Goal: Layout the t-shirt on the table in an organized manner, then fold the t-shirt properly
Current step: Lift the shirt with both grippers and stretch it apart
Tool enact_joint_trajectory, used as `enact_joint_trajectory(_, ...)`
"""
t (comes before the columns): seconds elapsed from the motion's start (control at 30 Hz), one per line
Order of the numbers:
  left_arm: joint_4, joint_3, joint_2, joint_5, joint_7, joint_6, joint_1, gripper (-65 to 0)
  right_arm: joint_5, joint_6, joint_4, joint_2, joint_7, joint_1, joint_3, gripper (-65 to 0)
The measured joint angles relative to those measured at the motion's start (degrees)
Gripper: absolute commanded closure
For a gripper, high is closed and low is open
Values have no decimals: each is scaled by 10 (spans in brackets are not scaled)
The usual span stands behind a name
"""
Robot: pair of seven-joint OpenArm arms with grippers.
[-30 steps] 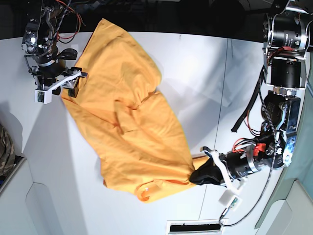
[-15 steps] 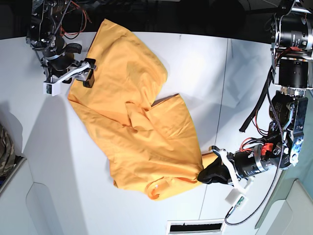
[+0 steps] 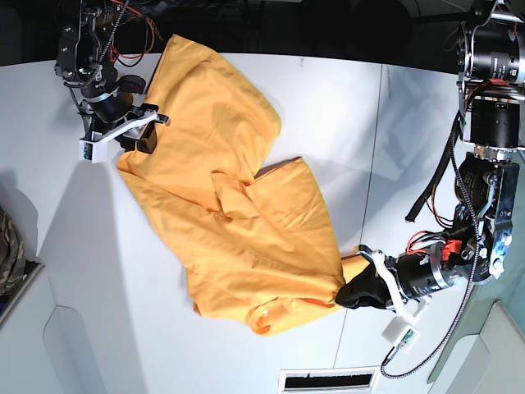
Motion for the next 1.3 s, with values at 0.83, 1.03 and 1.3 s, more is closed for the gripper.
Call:
enact_joint_trajectory(0.83,1,-107,-117,-117,29,-10,-40,0,-85,80,51,196,-23,252,-5,0)
enact_joint_trajectory(1.03,4,-107,-139,-192,88,-11,-52,0,-57,80,52,216,-36,292,-5,0)
enact_joint_trajectory(1.3,5,-109,-144,-321,209,-2,26,0,-16,64,63,217,-107,233,-4,0)
